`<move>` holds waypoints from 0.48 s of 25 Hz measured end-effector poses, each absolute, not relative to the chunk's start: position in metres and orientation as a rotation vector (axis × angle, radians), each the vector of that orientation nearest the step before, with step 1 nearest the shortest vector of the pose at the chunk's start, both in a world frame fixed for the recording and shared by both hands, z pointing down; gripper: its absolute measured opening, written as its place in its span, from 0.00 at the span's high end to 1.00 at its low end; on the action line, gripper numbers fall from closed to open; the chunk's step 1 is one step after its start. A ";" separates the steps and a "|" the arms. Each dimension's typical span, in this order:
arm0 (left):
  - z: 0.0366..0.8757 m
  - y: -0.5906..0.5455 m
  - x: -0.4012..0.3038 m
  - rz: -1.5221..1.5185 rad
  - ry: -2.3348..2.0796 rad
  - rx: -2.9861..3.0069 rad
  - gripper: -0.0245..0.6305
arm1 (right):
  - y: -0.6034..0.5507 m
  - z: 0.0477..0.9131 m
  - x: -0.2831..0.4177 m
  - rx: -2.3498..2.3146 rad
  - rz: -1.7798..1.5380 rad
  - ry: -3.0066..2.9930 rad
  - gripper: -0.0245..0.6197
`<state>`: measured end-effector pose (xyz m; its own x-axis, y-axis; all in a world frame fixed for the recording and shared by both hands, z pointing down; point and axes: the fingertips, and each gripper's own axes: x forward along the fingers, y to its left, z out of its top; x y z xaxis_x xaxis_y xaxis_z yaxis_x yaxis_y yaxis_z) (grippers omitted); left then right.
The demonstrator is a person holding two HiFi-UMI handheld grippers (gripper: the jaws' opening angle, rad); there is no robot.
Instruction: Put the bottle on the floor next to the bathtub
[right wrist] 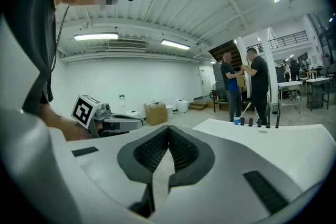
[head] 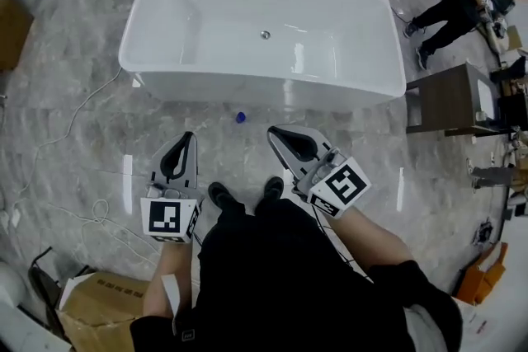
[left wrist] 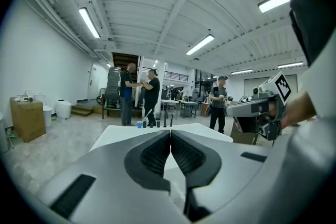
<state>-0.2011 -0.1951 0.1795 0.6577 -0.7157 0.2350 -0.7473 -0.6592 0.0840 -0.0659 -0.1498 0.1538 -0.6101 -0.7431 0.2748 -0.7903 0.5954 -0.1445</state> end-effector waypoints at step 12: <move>0.095 -0.151 -0.102 0.268 -1.195 2.765 0.94 | -0.096 0.091 0.040 1.278 0.316 -2.784 0.92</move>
